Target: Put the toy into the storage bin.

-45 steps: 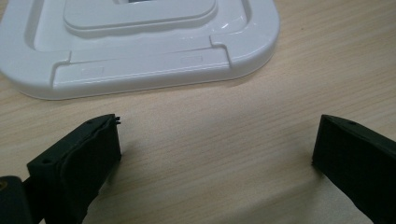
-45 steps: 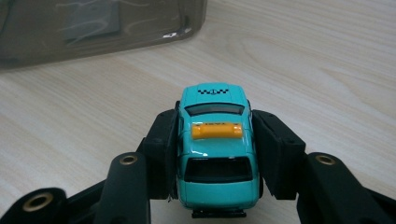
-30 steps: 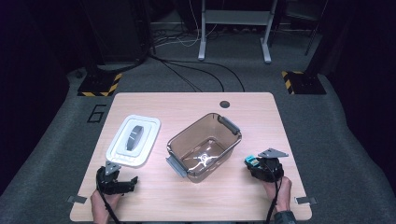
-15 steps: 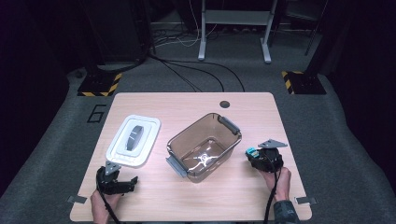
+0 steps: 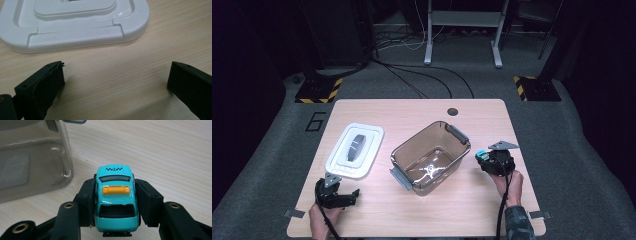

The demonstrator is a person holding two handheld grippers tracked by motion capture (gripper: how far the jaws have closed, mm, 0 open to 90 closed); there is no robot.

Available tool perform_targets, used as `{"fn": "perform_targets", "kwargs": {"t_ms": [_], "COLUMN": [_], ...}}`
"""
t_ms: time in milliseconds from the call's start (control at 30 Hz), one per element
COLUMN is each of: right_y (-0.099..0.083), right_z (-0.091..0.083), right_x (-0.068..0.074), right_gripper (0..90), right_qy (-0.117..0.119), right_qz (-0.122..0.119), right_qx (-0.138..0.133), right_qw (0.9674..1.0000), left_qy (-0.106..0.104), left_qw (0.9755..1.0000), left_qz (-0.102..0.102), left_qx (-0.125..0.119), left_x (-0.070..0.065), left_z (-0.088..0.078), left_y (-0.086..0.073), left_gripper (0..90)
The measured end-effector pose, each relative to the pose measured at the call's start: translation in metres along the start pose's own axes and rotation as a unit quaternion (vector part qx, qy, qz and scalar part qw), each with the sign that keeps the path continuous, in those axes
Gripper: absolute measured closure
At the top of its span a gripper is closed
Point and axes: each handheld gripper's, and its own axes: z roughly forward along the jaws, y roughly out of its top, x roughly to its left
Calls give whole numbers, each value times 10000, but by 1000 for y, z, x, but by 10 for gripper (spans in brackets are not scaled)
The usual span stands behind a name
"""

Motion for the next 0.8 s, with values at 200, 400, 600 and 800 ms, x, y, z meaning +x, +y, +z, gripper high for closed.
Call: {"fn": "perform_targets", "kwargs": {"t_ms": [200,400,600,800], "right_y": [9,15,23,30], "right_z": [1,4,6,6], "right_x": [-4,-6,-10,-12], "right_gripper": [524,524,524,524], "right_qy": [-20,-52,-51,-69], "right_qz": [-9,-3,46,47], "right_qx": [-23,-13,-44,-82], "right_qw": [10000,10000,10000,9999], "left_qy": [0,1,1,1], "left_qw": [10000,10000,10000,10000], "left_qz": [-1,-1,-1,-2], "left_qx": [-1,-2,-2,-3], "left_x": [0,0,0,0], "left_z": [0,0,0,0], "left_y": [0,0,0,0], "left_gripper": [4,4,4,4]}}
